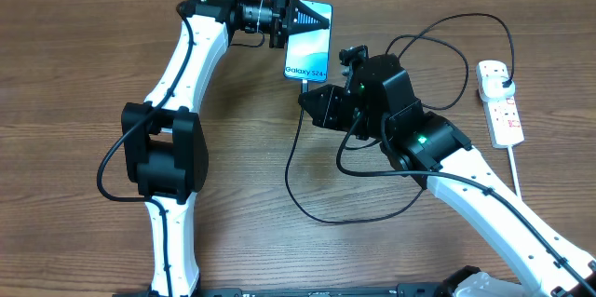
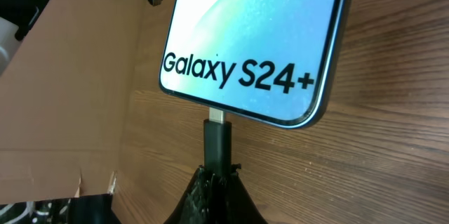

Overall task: Plug charger to phone and switch on socket
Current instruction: 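Push the USB-C plug up into the phone's bottom port with the right gripper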

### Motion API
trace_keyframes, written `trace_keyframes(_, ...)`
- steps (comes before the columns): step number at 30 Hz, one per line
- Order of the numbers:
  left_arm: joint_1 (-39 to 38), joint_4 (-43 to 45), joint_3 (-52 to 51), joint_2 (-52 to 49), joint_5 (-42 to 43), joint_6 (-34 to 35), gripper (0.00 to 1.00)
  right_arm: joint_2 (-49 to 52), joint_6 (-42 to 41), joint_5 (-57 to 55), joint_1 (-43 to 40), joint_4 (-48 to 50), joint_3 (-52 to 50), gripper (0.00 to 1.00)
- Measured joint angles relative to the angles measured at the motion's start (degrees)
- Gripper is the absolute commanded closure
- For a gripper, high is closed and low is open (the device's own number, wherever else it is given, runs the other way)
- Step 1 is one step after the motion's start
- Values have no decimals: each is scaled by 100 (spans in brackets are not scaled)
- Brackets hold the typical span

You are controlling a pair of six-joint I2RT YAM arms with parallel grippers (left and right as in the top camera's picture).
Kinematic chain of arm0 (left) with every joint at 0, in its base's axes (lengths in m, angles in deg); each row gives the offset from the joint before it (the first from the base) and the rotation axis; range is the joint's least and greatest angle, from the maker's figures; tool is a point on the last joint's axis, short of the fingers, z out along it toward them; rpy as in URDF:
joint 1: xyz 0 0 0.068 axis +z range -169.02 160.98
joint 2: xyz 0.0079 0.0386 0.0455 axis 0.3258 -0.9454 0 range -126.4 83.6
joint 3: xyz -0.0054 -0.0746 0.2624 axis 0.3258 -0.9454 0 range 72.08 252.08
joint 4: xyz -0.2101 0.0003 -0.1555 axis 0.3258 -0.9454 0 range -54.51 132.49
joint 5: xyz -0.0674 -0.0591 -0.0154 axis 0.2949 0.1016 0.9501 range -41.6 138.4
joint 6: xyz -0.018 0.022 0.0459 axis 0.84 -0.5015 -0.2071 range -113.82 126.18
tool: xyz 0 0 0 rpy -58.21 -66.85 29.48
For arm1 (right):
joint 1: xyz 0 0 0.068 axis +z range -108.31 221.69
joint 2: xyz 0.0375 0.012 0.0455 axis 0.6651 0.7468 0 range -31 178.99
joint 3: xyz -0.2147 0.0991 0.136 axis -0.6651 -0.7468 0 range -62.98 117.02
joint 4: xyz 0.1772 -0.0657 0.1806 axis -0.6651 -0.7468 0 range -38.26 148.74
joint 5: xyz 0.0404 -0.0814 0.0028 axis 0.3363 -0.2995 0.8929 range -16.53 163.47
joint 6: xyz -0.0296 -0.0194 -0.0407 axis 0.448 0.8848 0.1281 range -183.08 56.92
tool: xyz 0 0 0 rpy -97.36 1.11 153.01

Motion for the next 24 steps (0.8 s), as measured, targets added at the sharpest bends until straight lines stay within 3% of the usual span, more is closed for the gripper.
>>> trace_keyframes(24, 2, 79, 0, 0, -140, 131, 96, 33, -151, 573, -323, 337, -96, 96)
